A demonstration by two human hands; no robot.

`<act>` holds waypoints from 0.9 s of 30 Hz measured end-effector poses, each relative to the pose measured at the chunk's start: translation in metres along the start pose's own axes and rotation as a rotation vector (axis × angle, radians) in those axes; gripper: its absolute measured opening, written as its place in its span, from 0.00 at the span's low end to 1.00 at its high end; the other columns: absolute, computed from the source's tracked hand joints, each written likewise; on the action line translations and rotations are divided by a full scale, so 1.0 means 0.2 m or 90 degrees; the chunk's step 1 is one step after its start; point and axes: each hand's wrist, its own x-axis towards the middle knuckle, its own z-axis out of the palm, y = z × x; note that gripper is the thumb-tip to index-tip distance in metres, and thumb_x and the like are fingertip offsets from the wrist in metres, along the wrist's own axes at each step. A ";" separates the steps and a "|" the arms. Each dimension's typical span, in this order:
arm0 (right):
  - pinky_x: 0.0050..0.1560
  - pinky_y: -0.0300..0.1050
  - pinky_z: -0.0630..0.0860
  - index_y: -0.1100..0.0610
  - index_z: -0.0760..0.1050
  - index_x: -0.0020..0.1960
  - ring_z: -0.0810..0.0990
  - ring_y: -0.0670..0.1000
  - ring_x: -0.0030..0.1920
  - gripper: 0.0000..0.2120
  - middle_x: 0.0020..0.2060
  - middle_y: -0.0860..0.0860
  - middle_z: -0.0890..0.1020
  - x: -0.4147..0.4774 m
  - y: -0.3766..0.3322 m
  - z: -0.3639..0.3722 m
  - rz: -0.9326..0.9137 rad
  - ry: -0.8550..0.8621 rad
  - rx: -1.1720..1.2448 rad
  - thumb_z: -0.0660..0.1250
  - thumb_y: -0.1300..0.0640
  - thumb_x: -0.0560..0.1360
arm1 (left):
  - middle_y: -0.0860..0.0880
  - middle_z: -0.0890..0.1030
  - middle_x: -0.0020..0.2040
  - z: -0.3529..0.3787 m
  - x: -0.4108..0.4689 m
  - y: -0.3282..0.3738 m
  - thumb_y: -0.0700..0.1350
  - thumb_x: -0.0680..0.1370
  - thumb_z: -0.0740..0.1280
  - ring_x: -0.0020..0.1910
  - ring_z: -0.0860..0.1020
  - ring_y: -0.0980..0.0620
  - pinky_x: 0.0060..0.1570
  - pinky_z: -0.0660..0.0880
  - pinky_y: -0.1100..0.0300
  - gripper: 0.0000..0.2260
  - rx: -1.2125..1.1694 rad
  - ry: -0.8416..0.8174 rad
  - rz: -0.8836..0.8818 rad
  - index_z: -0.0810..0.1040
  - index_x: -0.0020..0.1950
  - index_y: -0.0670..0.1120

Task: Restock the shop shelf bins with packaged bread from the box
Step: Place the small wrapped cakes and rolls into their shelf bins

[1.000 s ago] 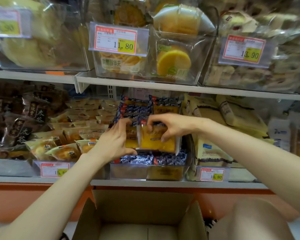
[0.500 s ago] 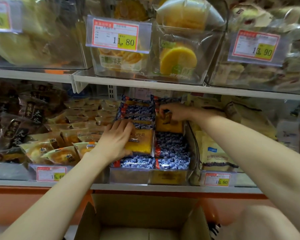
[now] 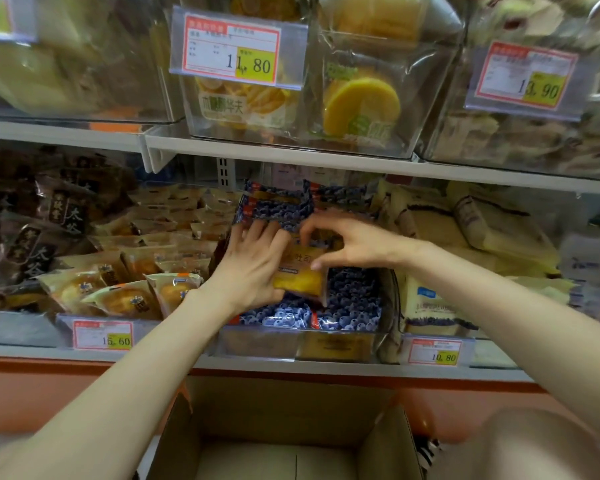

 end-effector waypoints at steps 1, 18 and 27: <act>0.59 0.39 0.68 0.47 0.70 0.54 0.71 0.45 0.58 0.15 0.53 0.41 0.74 -0.01 -0.02 0.02 -0.007 -0.024 0.012 0.73 0.52 0.71 | 0.44 0.75 0.44 0.00 0.01 0.02 0.56 0.52 0.75 0.44 0.74 0.43 0.43 0.72 0.49 0.32 -0.008 0.006 0.001 0.68 0.48 0.43; 0.56 0.50 0.73 0.43 0.73 0.40 0.73 0.50 0.61 0.16 0.60 0.45 0.76 0.00 0.18 -0.20 0.241 -0.029 -0.173 0.73 0.63 0.69 | 0.42 0.51 0.76 0.02 -0.01 0.08 0.63 0.75 0.60 0.74 0.52 0.39 0.69 0.60 0.44 0.33 -0.169 -0.169 -0.116 0.59 0.74 0.47; 0.52 0.49 0.72 0.44 0.72 0.39 0.73 0.52 0.58 0.17 0.57 0.47 0.73 0.06 0.21 -0.09 0.232 -0.011 -0.234 0.70 0.65 0.69 | 0.46 0.41 0.78 0.08 -0.06 0.07 0.70 0.57 0.16 0.75 0.38 0.41 0.73 0.43 0.41 0.55 -0.108 -0.290 -0.061 0.56 0.75 0.55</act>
